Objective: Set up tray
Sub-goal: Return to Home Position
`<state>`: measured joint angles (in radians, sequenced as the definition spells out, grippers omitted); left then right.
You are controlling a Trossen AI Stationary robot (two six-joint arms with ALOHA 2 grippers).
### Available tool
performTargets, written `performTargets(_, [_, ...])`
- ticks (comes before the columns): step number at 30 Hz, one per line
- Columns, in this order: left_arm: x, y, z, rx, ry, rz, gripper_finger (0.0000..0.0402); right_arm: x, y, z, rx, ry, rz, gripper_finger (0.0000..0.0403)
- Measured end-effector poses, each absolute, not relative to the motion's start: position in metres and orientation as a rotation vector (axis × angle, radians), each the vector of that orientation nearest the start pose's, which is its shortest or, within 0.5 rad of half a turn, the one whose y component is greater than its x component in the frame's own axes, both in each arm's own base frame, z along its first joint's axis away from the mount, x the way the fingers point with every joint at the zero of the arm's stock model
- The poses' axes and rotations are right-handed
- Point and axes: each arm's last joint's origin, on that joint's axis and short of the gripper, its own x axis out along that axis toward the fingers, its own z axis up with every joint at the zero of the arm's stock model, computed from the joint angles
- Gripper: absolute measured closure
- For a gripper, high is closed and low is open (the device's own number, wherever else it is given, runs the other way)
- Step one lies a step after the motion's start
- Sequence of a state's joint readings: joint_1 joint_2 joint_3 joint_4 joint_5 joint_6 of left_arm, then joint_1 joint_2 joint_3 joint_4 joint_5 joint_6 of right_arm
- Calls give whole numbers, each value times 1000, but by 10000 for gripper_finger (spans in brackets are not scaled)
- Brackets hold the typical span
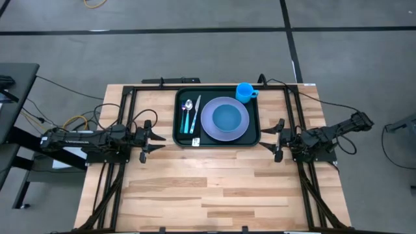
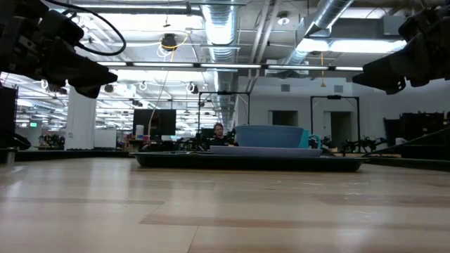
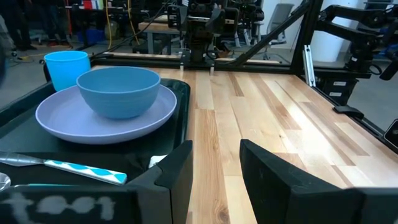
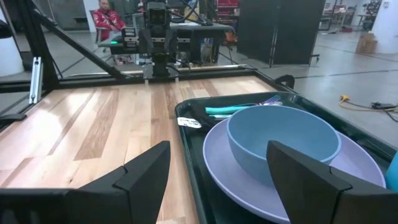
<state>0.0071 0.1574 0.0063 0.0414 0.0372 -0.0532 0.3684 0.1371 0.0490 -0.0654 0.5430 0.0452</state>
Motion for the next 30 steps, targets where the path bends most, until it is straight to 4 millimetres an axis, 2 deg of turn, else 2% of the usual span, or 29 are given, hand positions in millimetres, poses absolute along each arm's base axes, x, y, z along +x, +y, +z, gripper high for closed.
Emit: performTargets(30, [107, 0, 157, -47, 110, -28, 281, 98, 22, 164, -23, 134, -177, 143])
